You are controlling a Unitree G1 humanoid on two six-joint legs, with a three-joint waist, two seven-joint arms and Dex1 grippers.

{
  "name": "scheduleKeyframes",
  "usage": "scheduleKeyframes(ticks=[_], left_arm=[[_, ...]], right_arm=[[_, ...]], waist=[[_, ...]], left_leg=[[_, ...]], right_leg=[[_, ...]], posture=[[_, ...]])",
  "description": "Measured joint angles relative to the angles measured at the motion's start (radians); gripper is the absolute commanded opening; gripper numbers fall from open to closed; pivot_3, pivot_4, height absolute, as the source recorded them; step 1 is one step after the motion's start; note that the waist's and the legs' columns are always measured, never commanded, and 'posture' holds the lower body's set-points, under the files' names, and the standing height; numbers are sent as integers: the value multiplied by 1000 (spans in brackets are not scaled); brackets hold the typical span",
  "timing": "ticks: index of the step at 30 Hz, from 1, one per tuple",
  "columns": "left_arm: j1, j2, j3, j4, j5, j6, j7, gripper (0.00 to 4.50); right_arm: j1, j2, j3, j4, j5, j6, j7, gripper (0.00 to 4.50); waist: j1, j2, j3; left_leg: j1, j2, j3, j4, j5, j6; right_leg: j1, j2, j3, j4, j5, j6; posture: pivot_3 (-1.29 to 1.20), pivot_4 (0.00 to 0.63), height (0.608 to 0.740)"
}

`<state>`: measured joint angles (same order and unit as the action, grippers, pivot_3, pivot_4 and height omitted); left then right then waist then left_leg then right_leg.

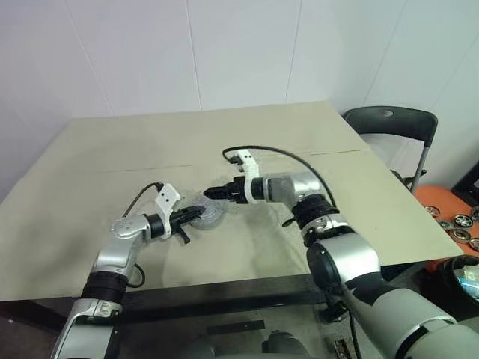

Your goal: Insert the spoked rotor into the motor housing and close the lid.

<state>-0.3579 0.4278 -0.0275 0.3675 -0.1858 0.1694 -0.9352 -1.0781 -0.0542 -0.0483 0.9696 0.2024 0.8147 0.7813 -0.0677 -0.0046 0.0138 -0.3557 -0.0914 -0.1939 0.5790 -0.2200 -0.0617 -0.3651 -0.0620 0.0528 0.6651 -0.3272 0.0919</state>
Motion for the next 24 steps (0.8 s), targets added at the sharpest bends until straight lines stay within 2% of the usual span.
scheduleKeyframes(ticks=[5,9,13,17,24], left_arm=[[3,8,2,-12,0,0,-4,0],[6,8,2,-17,-1,0,-5,0],[11,5,2,-21,-1,0,-5,0],[22,3,2,-32,-1,-2,-5,0],[31,1,1,-34,-1,-3,-5,0]], right_arm=[[4,-45,-13,-5,15,163,-13,4445],[23,-38,-17,-26,35,299,-41,4445],[49,8,-105,-47,71,399,-170,4445],[63,61,-200,-86,95,406,-340,4445],[81,126,-293,-128,131,397,-518,4445]], waist=[[-2,1,0],[-1,1,0],[-1,1,0],[-2,1,0],[-3,1,0]], left_leg=[[0,0,0,0,0,0],[-1,0,0,0,0,0],[-1,0,0,0,0,0],[1,0,0,0,0,0],[4,1,0,2,0,0]], right_leg=[[0,0,0,0,0,0],[-1,0,0,0,0,0],[0,0,0,0,0,0],[0,0,0,1,0,0],[4,1,0,1,0,0]], posture=[[0,0,740],[0,0,740],[0,0,740],[0,0,740],[0,0,740]])
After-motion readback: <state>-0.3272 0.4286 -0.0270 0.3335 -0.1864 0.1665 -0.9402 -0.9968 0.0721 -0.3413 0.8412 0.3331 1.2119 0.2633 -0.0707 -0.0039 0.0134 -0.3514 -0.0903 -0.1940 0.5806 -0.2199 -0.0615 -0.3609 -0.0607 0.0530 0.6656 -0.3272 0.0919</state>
